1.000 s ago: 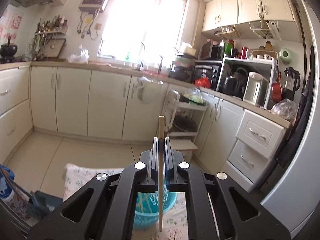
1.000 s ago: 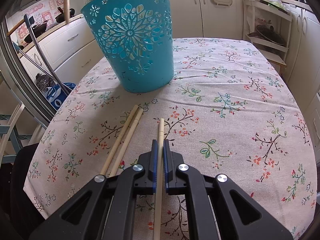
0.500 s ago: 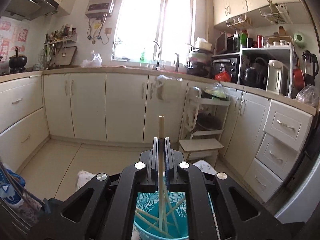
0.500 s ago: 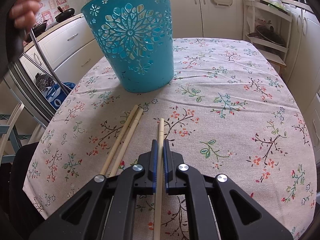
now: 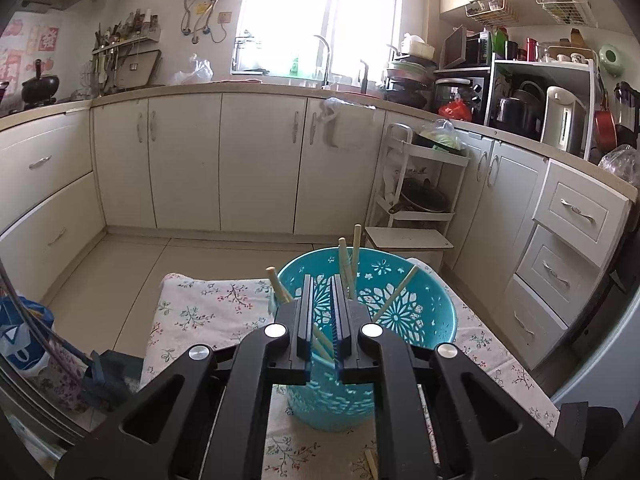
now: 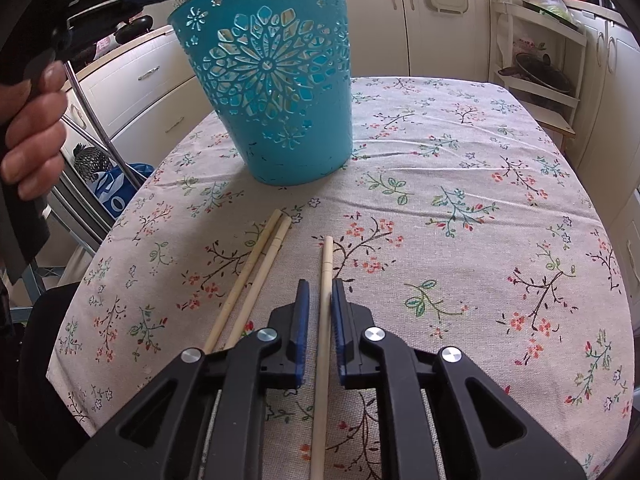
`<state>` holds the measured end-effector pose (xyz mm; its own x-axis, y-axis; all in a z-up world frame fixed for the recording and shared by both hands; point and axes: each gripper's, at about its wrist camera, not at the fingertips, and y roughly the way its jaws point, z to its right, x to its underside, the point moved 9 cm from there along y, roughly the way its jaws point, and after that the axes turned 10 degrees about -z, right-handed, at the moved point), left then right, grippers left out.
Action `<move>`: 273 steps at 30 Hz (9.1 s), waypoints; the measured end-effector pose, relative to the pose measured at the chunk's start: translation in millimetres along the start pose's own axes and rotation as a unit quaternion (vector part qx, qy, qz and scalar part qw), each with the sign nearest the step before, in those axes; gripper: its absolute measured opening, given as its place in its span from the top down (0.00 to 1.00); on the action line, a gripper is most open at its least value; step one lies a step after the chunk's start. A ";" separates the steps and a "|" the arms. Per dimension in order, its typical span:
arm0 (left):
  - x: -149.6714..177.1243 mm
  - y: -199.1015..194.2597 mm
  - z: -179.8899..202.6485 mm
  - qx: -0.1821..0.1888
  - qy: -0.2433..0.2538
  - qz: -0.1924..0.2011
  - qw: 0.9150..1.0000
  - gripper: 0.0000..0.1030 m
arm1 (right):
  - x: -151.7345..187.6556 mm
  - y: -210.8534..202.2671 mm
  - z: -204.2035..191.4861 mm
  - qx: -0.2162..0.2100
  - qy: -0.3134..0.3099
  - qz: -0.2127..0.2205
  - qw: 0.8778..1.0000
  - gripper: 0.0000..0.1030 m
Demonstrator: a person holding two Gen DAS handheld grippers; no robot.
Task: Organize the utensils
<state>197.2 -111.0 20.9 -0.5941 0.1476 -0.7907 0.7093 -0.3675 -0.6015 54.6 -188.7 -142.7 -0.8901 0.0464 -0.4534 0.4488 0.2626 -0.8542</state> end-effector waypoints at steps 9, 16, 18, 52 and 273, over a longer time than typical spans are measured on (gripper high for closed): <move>71.7 -11.8 -43.9 -0.038 -0.055 -0.046 0.997 0.46 | 0.8 0.6 -5.7 0.033 -0.025 0.001 0.999 0.89; 134.4 15.4 -59.5 -0.045 -0.088 -0.107 0.989 0.29 | 2.5 -14.1 2.9 0.015 0.002 0.008 1.000 0.94; 143.9 21.4 -60.9 -0.039 -0.096 -0.117 0.988 0.25 | -4.6 -32.1 3.5 -0.018 0.020 0.031 0.999 0.94; 153.3 32.2 -68.9 -0.004 -0.153 -0.139 0.978 0.17 | -231.0 -210.7 -39.3 -0.118 0.016 0.269 0.956 0.95; 143.3 32.7 -57.7 -0.100 -0.061 -0.147 0.982 0.08 | -138.9 -170.4 -30.1 -0.170 0.058 0.188 0.966 0.95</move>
<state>157.1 -48.9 -118.7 -0.8170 0.1057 -0.5669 0.5528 -0.1361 -0.8221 99.3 -210.9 73.5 -0.6811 0.3028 -0.6666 0.7075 0.5066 -0.4927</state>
